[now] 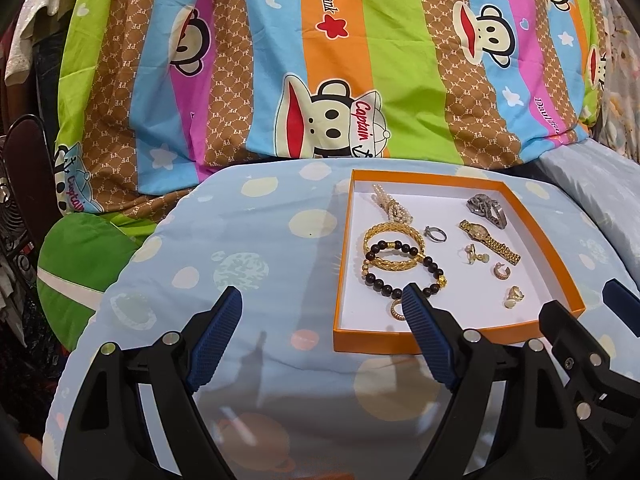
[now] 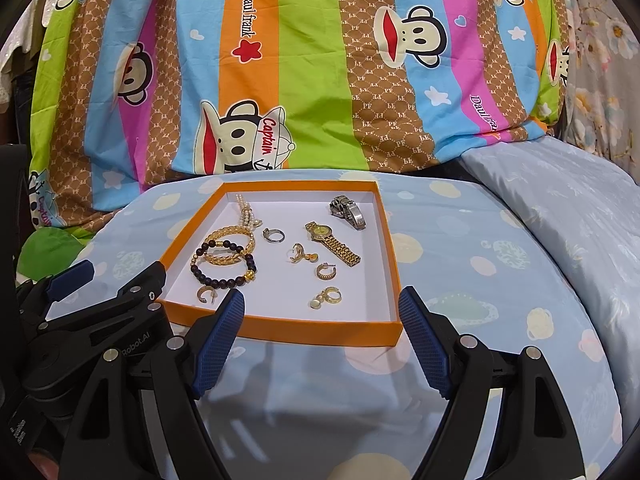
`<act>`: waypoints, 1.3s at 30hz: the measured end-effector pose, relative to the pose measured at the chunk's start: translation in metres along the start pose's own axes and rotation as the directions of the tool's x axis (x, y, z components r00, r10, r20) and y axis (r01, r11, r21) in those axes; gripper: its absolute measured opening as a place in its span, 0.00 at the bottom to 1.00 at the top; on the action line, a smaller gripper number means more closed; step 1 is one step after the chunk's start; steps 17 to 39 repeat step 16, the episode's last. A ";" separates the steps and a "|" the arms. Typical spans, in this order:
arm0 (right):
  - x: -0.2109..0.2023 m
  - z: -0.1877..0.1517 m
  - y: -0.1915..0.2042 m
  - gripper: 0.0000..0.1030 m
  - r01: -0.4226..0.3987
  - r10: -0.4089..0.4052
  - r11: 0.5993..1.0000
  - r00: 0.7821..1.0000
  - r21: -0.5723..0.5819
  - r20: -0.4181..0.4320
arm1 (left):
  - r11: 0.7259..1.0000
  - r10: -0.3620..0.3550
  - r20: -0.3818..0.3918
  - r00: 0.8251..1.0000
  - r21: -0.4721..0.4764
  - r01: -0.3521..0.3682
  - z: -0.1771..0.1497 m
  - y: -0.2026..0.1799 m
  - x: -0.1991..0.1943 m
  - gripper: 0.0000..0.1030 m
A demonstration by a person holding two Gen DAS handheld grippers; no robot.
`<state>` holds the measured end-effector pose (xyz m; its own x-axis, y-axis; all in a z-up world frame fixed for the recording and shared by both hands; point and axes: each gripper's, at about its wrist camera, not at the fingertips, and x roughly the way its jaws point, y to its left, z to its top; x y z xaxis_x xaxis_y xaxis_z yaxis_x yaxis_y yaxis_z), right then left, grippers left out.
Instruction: Organize jewelry
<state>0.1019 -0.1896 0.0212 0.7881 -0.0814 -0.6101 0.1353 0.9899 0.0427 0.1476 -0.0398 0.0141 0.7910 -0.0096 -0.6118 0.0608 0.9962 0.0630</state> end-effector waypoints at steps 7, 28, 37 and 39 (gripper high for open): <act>-0.001 -0.001 0.001 0.76 0.001 -0.001 1.000 1.000 -0.001 0.001 | 1.000 0.008 0.002 1.000 -0.003 -0.008 0.000 0.000 -0.001 0.77; -0.001 -0.001 0.001 0.76 0.002 -0.002 1.000 1.000 -0.001 0.002 | 1.000 0.005 0.002 1.000 -0.004 -0.005 0.000 0.000 0.000 0.76; -0.001 -0.001 0.001 0.76 0.002 -0.002 1.000 1.000 -0.001 0.002 | 1.000 0.005 0.002 1.000 -0.004 -0.005 0.000 0.000 0.000 0.76; -0.001 -0.001 0.001 0.76 0.002 -0.002 1.000 1.000 -0.001 0.002 | 1.000 0.005 0.002 1.000 -0.004 -0.005 0.000 0.000 0.000 0.76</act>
